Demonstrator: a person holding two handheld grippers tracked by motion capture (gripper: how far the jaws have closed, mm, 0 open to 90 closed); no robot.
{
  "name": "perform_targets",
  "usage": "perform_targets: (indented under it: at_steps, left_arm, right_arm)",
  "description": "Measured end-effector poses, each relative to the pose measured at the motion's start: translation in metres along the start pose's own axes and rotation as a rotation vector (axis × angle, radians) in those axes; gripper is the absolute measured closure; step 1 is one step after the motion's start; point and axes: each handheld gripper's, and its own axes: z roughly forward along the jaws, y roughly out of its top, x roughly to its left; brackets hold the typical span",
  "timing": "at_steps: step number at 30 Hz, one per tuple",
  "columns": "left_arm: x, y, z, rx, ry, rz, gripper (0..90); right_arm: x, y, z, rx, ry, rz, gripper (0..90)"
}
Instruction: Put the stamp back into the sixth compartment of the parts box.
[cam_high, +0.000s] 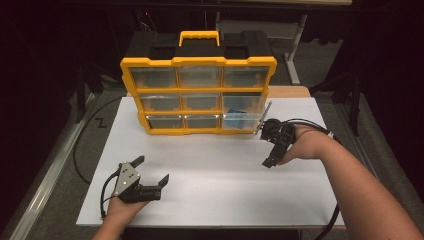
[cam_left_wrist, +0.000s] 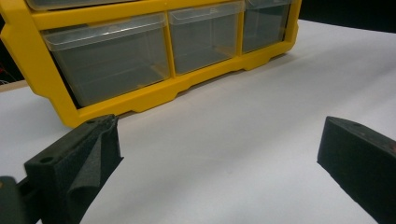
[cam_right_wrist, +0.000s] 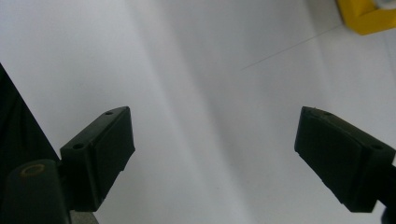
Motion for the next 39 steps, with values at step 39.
perform_targets:
  at_steps: [39]
  left_arm:
    - [-0.001,0.000,0.000,0.004,0.000,0.003,0.3]
  right_arm:
    - [0.020,-0.009,0.096,-0.003,0.029,0.056,0.9]
